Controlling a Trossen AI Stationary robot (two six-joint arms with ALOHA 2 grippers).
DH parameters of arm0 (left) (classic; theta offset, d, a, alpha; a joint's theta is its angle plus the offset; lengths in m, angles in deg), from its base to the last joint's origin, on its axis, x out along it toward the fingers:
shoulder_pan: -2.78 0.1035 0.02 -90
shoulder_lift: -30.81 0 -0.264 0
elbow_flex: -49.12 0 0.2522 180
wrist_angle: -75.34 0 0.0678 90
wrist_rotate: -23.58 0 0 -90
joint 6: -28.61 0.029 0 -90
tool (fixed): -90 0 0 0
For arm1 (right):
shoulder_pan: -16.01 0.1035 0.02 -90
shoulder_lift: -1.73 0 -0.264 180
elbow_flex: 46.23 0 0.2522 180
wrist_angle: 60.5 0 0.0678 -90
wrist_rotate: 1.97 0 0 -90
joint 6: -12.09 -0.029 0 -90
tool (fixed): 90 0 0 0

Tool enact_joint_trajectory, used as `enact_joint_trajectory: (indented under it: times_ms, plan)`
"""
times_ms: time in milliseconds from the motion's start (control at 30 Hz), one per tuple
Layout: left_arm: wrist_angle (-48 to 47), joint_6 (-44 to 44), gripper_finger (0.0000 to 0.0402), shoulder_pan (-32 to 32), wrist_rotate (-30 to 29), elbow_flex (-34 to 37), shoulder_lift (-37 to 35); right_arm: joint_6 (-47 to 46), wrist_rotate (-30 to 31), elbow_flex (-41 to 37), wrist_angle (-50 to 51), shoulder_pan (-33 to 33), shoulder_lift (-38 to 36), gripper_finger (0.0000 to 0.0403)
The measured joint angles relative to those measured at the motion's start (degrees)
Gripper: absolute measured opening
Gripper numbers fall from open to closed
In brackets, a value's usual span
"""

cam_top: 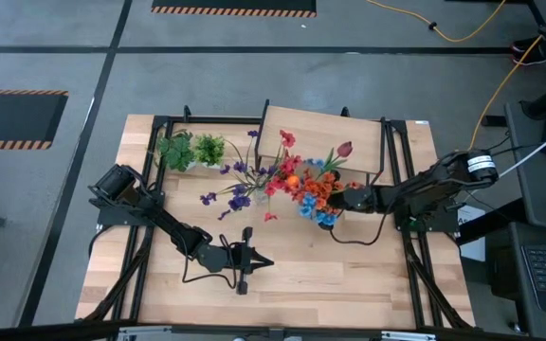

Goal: Pick and place flowers into a vace then onto a shelf
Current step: Put the blue vase with the flowers on the shelf

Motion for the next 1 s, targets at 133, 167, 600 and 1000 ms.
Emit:
enact_joint_trajectory:
  times_ms: [133, 167, 600, 1000]
  plan:
    - [0.1, 0.0, 0.0003, -0.1, 0.0, 0.0, 0.0, -0.8, -0.3, -0.1, 6.0, 0.0, -4.1, 0.0143]
    - [0.1, 0.0, 0.0003, -0.2, 0.0, 0.0, 0.0, -1.3, -0.4, -0.1, 8.2, 0.0, -5.9, 0.0143]
    - [0.5, -0.2, 0.0003, -0.3, 0.0, 0.0, 0.0, -5.4, 7.2, -0.2, 28.8, 4.4, -26.0, 0.0143]
    - [0.9, -0.2, 0.0003, -0.3, 0.1, 0.0, 0.0, -8.4, 8.0, -0.2, 41.6, 7.4, -42.6, 0.0143]
